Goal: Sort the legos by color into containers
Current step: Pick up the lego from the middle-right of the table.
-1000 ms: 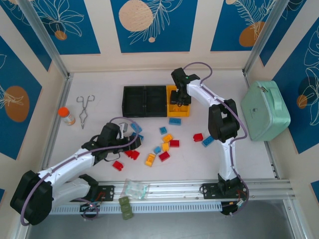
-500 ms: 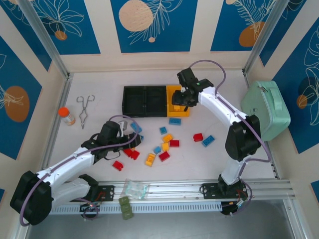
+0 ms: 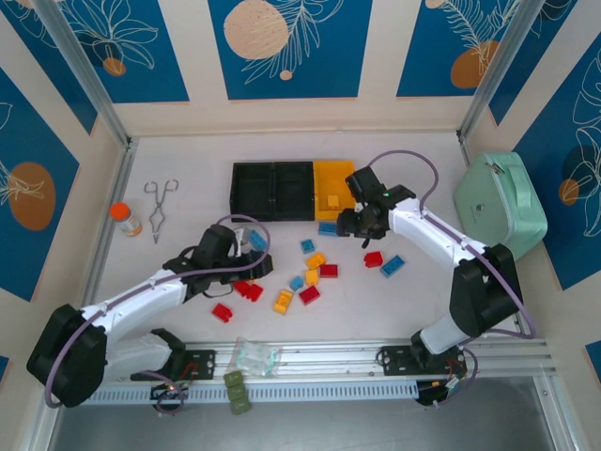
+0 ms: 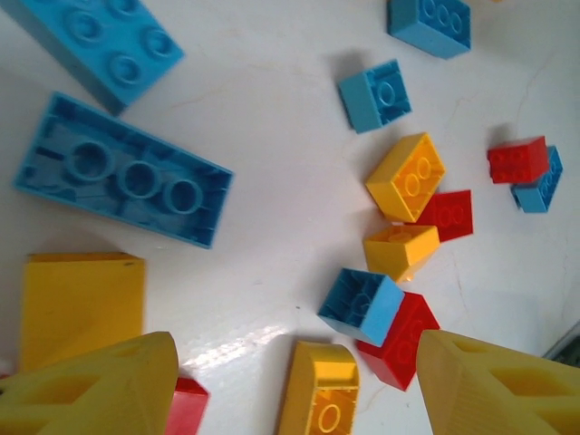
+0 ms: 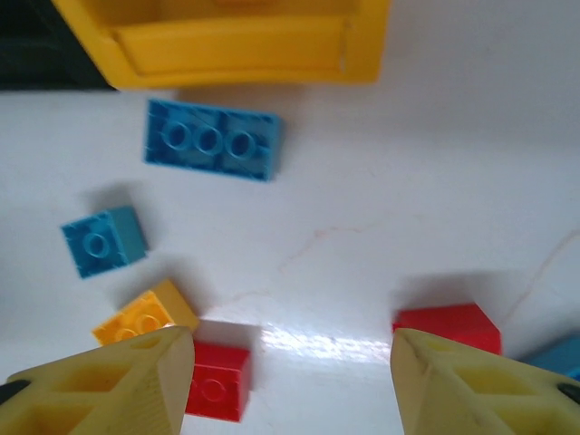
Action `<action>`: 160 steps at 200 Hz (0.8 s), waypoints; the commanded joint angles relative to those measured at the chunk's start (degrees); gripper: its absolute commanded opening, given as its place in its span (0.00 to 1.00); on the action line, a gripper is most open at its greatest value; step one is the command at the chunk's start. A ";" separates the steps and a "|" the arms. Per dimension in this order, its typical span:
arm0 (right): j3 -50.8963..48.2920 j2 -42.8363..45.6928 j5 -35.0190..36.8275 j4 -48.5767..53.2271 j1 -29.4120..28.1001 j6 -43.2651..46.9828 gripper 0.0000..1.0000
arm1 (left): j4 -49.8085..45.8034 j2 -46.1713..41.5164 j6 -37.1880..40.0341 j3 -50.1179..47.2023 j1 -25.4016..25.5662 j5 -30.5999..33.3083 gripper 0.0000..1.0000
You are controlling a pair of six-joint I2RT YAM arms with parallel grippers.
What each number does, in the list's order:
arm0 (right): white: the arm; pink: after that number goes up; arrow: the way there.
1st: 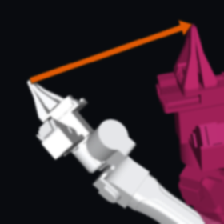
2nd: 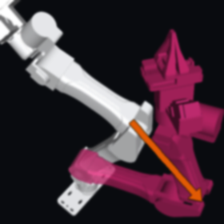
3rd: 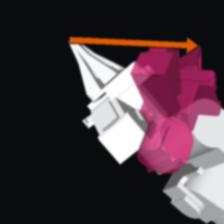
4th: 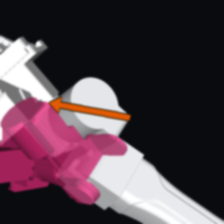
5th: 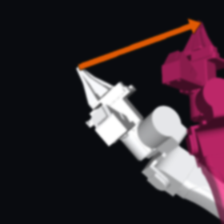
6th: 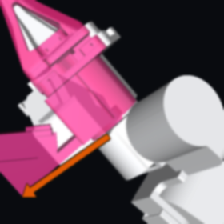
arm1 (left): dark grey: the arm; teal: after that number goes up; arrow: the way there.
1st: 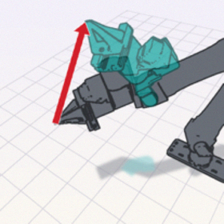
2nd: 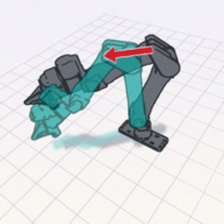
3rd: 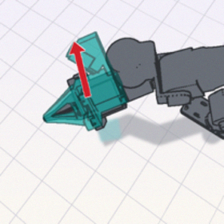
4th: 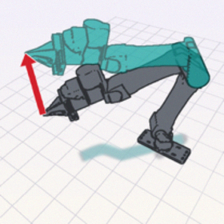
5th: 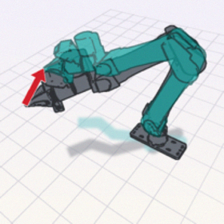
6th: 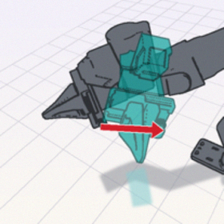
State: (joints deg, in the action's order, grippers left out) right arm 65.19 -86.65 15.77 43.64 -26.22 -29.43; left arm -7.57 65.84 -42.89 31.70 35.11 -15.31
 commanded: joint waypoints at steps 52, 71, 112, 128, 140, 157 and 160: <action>-9.44 0.95 0.93 -2.49 6.02 1.35 0.65 | 4.52 8.77 4.40 7.80 8.51 -2.32 0.71; -10.22 -0.83 -0.18 -3.70 6.35 1.92 0.65 | 5.21 10.78 4.31 8.55 9.55 -1.92 0.70; -9.02 -4.35 -1.45 -3.69 5.78 1.60 0.64 | 5.97 12.15 3.78 8.52 10.34 -1.53 0.70; -8.16 -5.99 -1.42 -2.42 5.74 0.93 0.64 | 6.00 11.90 3.69 8.03 10.34 -1.17 0.70; -7.97 -6.61 -1.57 -2.09 5.43 0.66 0.64 | 6.09 11.70 3.66 7.68 10.34 -0.82 0.70; -7.82 -7.57 -2.06 -1.81 4.65 0.53 0.62 | 6.19 11.67 3.69 7.28 10.35 -0.53 0.70; -7.75 -7.75 -2.10 -1.73 4.51 0.37 0.61 | 6.18 11.69 3.69 7.17 10.33 -0.51 0.70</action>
State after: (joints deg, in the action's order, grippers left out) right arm 55.81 -93.19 15.62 40.07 -20.49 -28.40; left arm -2.31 77.73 -40.01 38.96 44.93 -16.47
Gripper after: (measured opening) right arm 0.635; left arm 0.703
